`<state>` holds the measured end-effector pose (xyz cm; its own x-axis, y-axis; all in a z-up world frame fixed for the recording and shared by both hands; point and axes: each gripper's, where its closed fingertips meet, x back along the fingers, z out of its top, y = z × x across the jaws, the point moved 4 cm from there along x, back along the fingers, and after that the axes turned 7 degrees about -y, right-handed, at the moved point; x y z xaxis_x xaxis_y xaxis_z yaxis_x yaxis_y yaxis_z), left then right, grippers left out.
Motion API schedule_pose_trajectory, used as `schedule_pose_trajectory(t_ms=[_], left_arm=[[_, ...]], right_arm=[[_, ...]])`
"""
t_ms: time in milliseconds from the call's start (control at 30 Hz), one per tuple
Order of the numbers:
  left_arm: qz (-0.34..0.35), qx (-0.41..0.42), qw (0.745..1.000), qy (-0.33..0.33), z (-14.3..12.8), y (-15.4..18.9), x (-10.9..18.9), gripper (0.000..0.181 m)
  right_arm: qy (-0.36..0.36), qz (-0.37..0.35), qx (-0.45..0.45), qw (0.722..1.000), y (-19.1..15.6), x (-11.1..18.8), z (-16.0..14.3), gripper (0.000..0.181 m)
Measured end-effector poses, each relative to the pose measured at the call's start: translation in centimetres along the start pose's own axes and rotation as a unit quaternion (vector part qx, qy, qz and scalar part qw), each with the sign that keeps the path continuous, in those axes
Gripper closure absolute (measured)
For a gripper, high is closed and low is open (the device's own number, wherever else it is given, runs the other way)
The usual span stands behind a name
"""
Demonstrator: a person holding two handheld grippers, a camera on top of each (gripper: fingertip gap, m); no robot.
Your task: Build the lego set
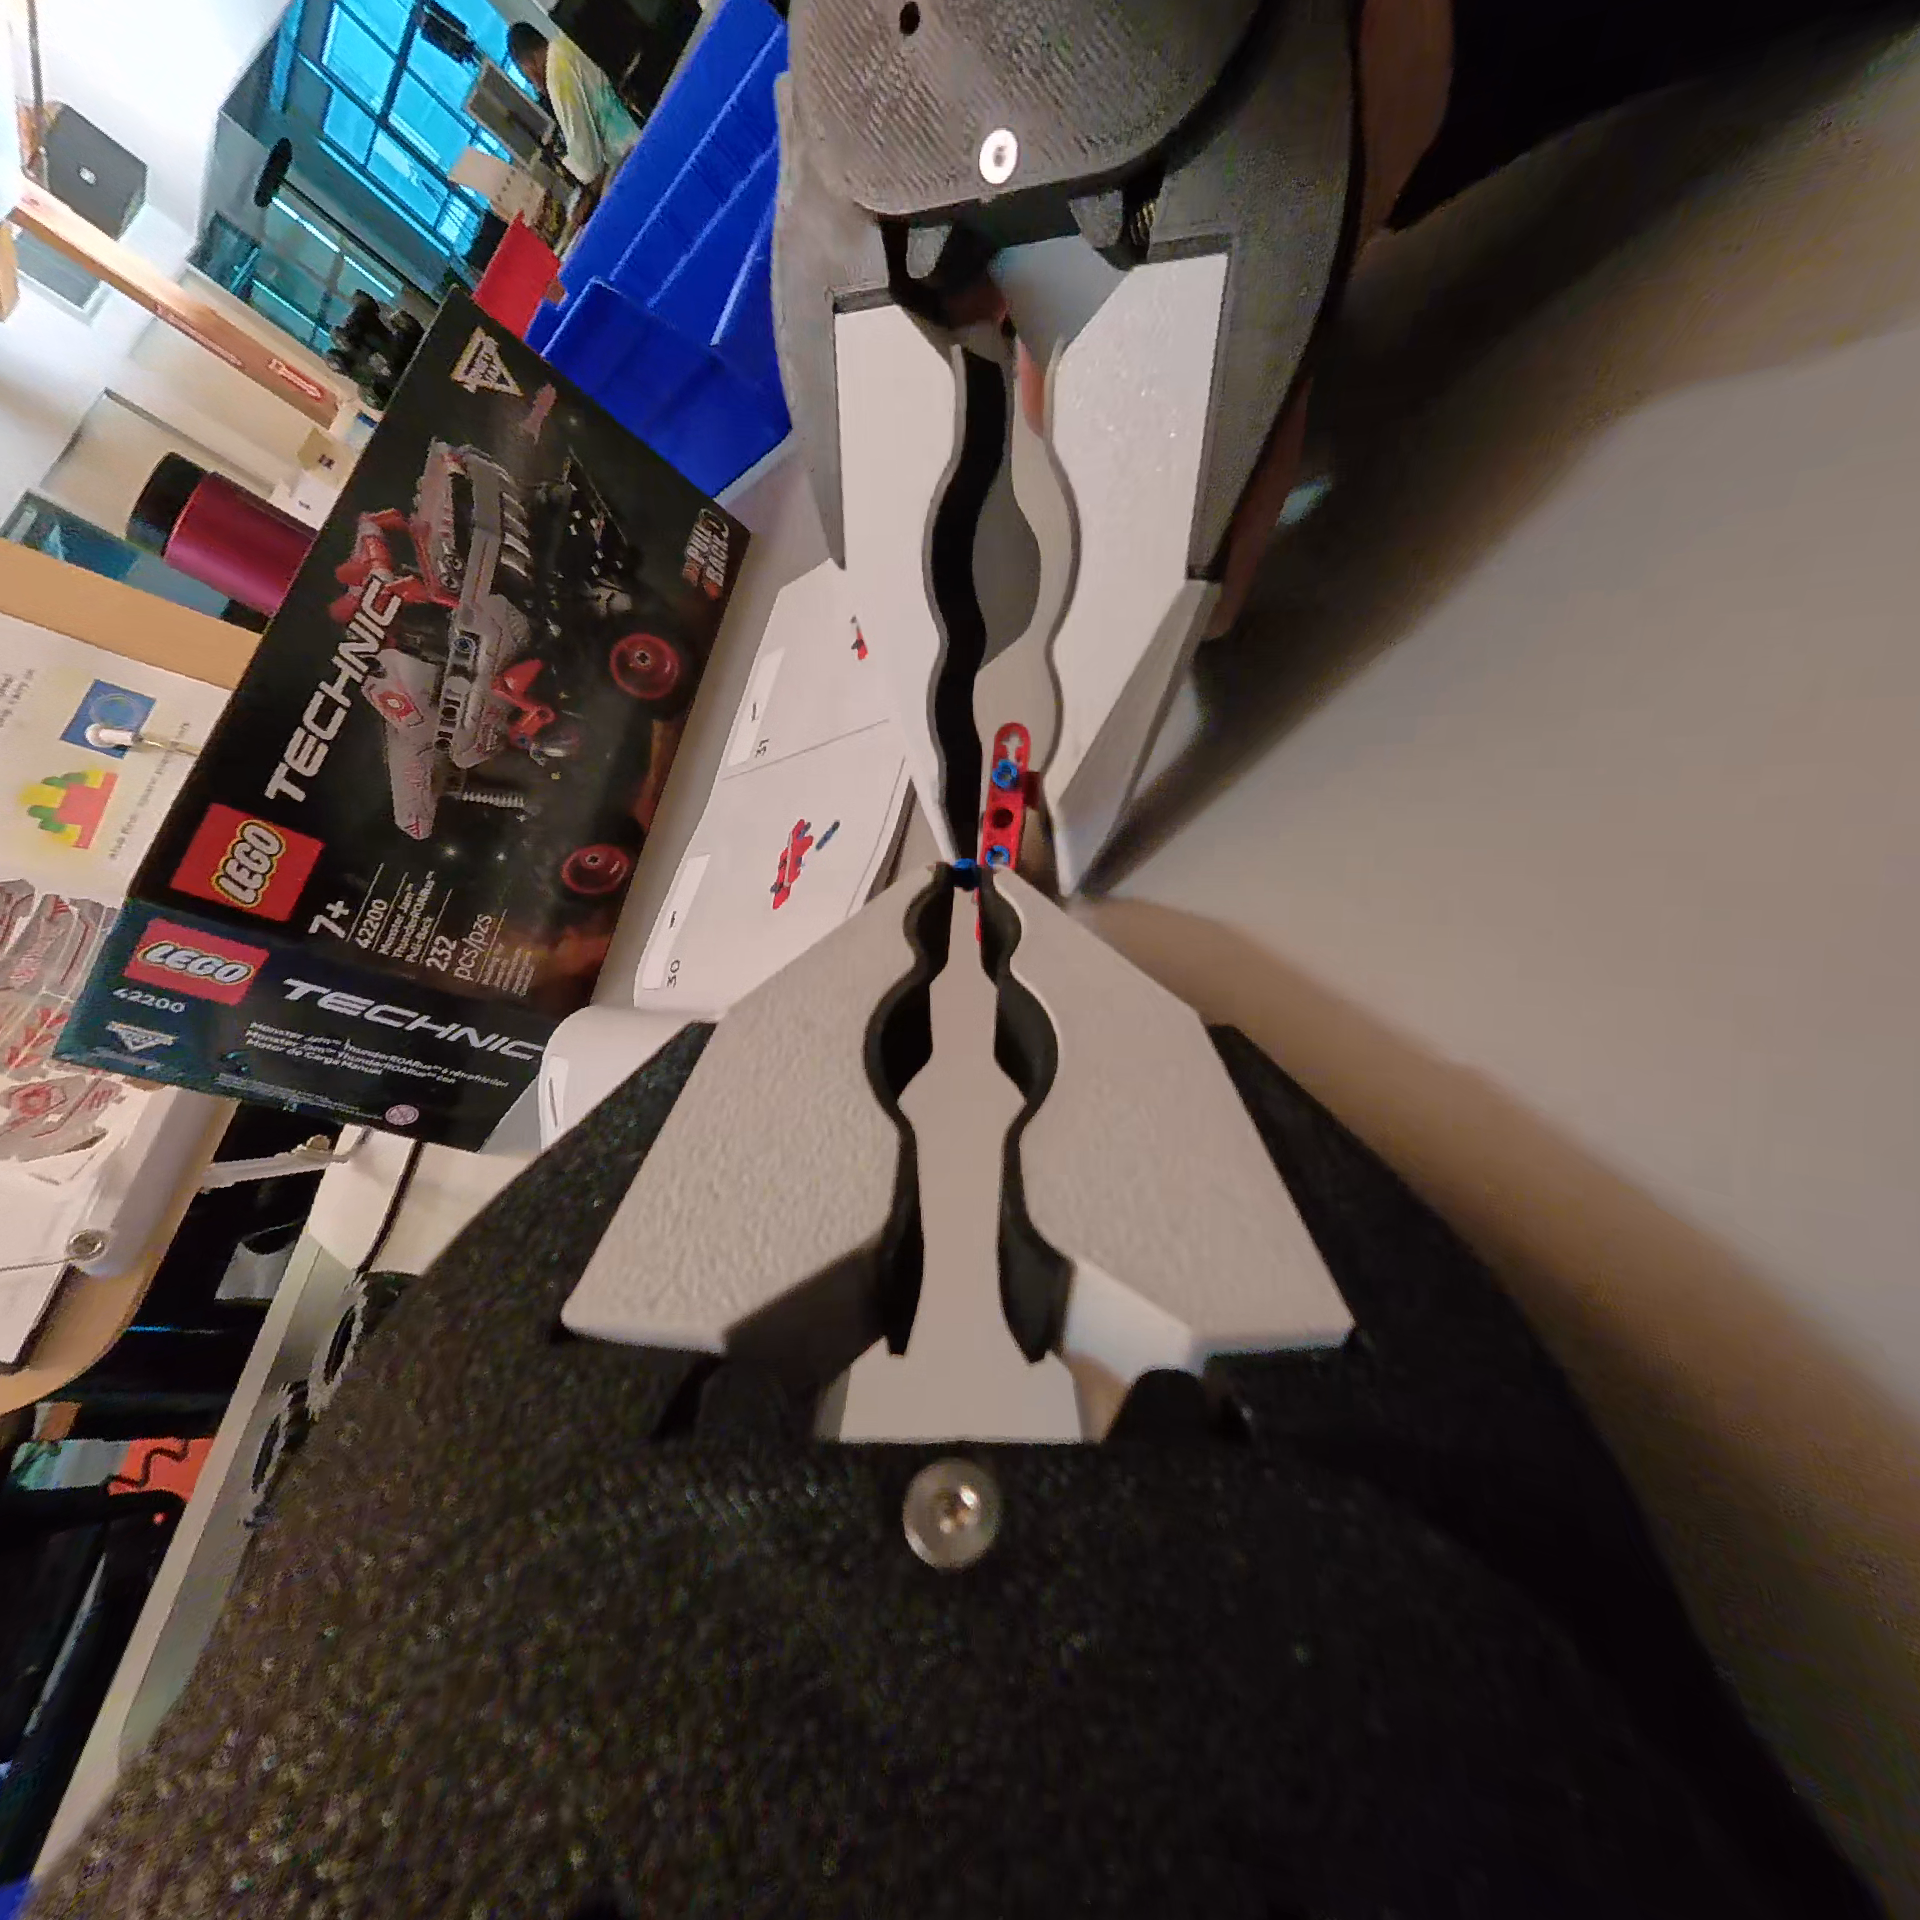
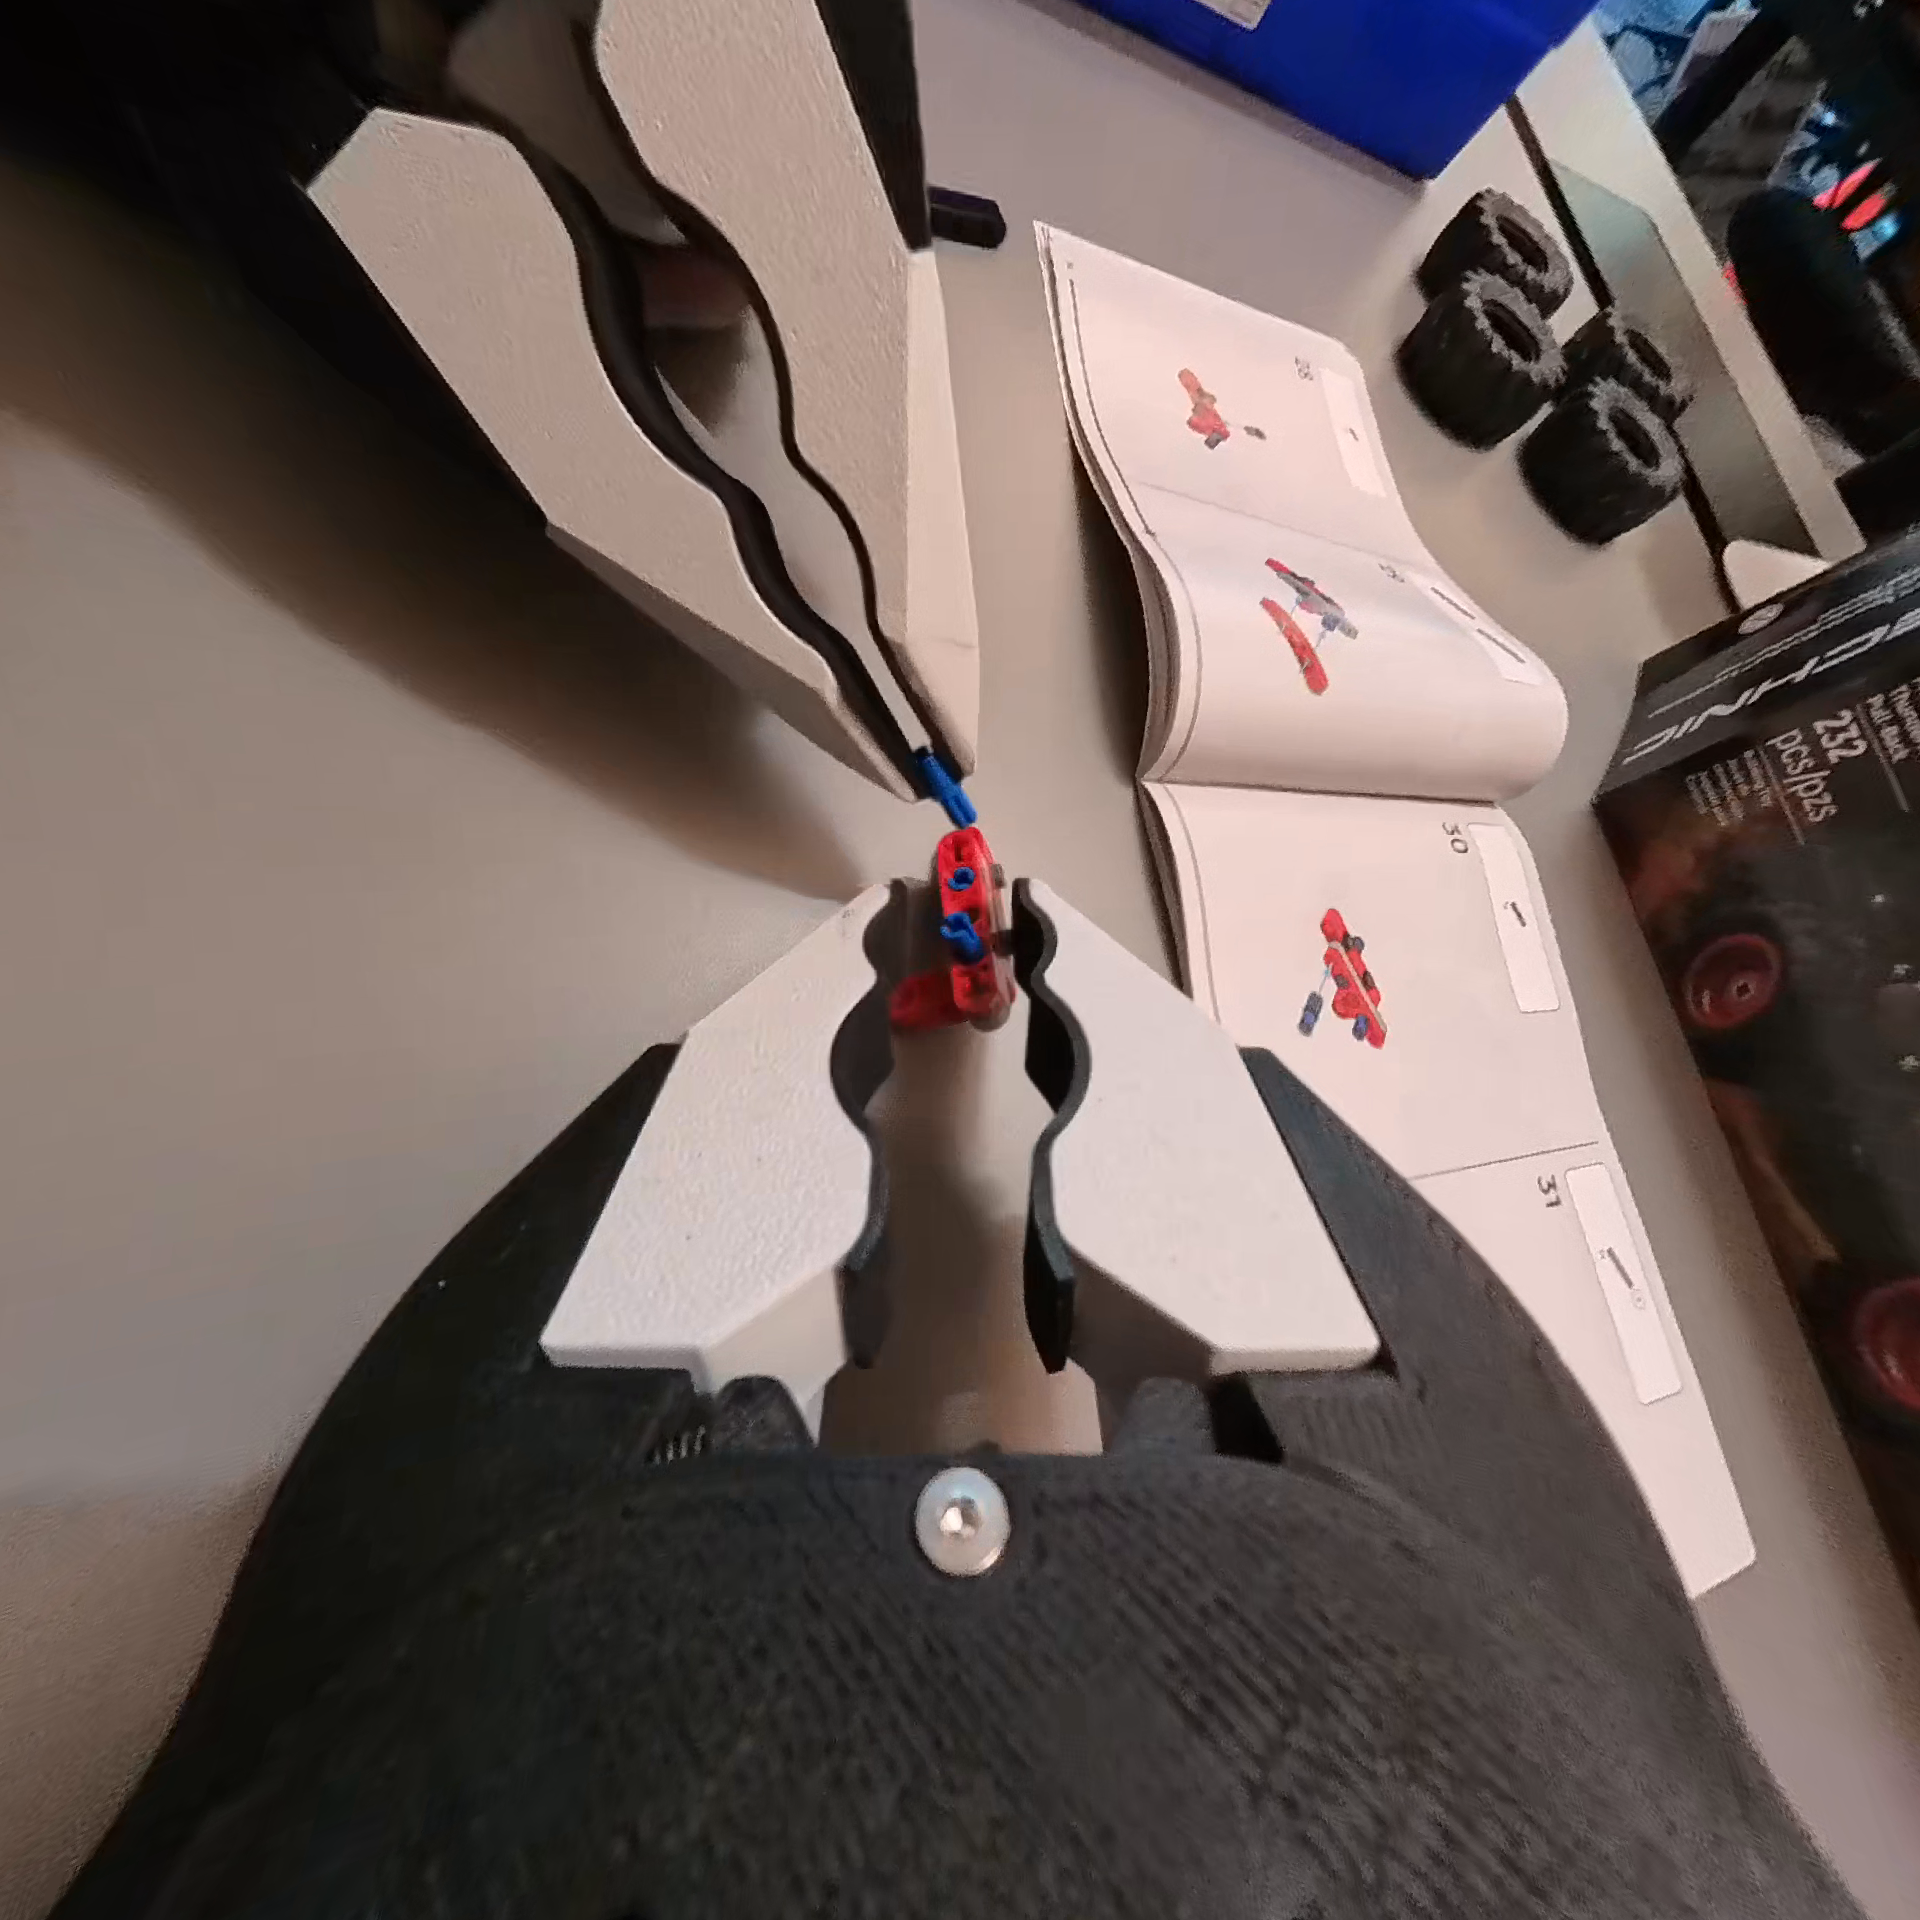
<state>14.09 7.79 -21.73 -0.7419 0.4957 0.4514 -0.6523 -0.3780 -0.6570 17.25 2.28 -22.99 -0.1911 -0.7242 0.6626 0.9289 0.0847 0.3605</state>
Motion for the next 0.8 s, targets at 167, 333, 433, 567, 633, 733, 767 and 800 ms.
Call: schedule_pose_trajectory(t_ms=[167, 333, 433, 567, 633, 733, 767, 800], left_arm=[[-0.001, -0.022, 1.0, -0.004, -0.4, 0.3, 0.1, 0.18], [0.052, -0.066, 0.996, -0.012, -0.4, -0.2, 0.6, 0.179], [0.076, -0.102, 0.992, -0.018, 0.0, -0.1, 0.7, 0.18], [0.093, -0.141, 0.985, -0.043, -0.2, 0.1, 0.6, 0.179], [0.106, -0.156, 0.981, -0.051, -0.2, 0.0, 0.7, 0.18], [0.113, -0.167, 0.978, -0.053, -0.1, 0.0, 0.8, 0.18], [0.11, -0.167, 0.978, -0.053, -0.1, 0.1, 0.8, 0.18], [0.108, -0.165, 0.979, -0.051, -0.1, 0.2, 0.8, 0.179]], right_arm=[[-0.002, -0.024, 0.02, 1.0, 0.2, -0.3, 0.0, 0.173], [0.018, -0.075, 0.064, 0.995, 0.5, -0.2, 0.4, 0.176], [0.036, -0.088, 0.067, 0.993, 0.6, 0.1, 0.9, 0.176], [0.034, -0.092, 0.079, 0.992, 0.5, -0.1, 0.8, 0.176], [0.036, -0.093, 0.089, 0.991, 0.3, -0.1, 0.9, 0.176], [0.041, -0.104, 0.104, 0.988, 0.2, -0.1, 1.2, 0.176], [0.037, -0.114, 0.111, 0.987, 0.3, -0.1, 1.2, 0.176], [0.037, -0.122, 0.118, 0.985, 0.3, -0.1, 1.3, 0.176]])
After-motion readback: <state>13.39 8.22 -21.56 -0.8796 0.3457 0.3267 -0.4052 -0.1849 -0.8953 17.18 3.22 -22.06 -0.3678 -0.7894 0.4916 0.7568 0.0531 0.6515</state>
